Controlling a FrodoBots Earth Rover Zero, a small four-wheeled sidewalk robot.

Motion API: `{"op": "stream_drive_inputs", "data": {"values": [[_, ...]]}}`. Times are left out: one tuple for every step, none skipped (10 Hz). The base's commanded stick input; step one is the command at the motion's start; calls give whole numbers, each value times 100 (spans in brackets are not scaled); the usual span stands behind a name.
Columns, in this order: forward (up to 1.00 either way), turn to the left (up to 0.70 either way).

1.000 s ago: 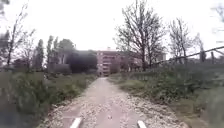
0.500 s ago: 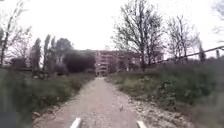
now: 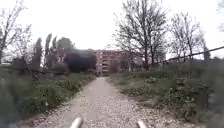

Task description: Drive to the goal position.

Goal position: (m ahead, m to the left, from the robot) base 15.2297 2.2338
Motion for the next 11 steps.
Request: {"op": "stream_drive_inputs", "data": {"values": [[70,0],[70,0],[70,0],[70,0],[70,0],[70,0],[70,0],[70,0],[70,0],[70,0],[70,0]]}}
